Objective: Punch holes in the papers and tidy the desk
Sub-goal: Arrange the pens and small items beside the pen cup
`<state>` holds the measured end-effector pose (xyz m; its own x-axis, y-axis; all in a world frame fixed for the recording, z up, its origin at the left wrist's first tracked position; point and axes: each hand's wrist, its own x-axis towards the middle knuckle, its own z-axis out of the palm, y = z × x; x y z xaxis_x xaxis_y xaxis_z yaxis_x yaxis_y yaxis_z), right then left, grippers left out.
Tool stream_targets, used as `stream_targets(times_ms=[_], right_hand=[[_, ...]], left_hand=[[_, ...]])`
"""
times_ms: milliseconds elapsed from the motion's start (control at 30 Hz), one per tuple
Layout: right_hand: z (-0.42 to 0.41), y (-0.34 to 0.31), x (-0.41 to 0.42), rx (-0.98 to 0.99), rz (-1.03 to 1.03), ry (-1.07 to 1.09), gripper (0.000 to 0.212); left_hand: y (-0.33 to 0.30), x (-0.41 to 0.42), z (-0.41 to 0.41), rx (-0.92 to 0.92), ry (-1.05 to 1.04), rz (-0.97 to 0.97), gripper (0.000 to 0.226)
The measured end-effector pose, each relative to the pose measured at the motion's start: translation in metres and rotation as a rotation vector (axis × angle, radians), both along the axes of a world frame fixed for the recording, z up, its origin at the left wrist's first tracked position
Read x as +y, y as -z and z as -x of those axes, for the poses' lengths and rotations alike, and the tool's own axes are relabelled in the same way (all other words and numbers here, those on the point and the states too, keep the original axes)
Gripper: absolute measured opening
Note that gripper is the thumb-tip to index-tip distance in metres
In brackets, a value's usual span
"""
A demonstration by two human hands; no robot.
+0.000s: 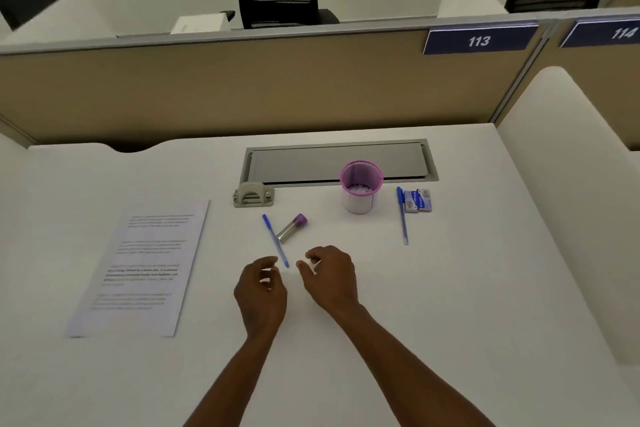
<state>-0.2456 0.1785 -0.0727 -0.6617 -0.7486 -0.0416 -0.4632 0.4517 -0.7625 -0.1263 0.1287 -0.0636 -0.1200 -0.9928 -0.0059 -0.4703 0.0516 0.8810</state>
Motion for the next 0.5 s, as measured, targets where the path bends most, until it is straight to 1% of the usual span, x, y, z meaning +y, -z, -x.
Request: stream_targets(times_ms=[67,133,233,300,400,433,500], right_hand=[[-0.016,0.005,-0.022,0.073,-0.073,-0.052,0.046],[-0.025,0.009,-0.039,0.179,-0.163,-0.078,0.051],[-0.029,0.014,-0.054,0.245,-0.240,-0.084,0.046],[-0.028,0.015,-0.058,0.248,-0.246,-0.084,0.037],[-0.026,0.012,-0.051,0.175,-0.241,-0.058,0.023],[-0.025,0.010,-0.044,0.104,-0.209,-0.034,0.021],[-0.023,0.006,-0.024,-0.079,-0.076,0.010,0.020]], left_hand=[[-0.003,-0.018,-0.011,-0.025,-0.037,-0.002,0.022],[-0.006,-0.029,-0.016,-0.015,-0.037,0.002,0.021],[-0.011,-0.040,-0.014,-0.012,-0.023,0.009,0.018],[-0.013,-0.045,-0.009,-0.007,-0.018,-0.007,0.017],[-0.014,-0.051,-0.007,0.034,-0.041,-0.029,0.015],[-0.014,-0.052,-0.008,0.044,-0.078,-0.041,0.016],[-0.014,-0.050,-0.011,0.077,-0.192,-0.092,0.021]])
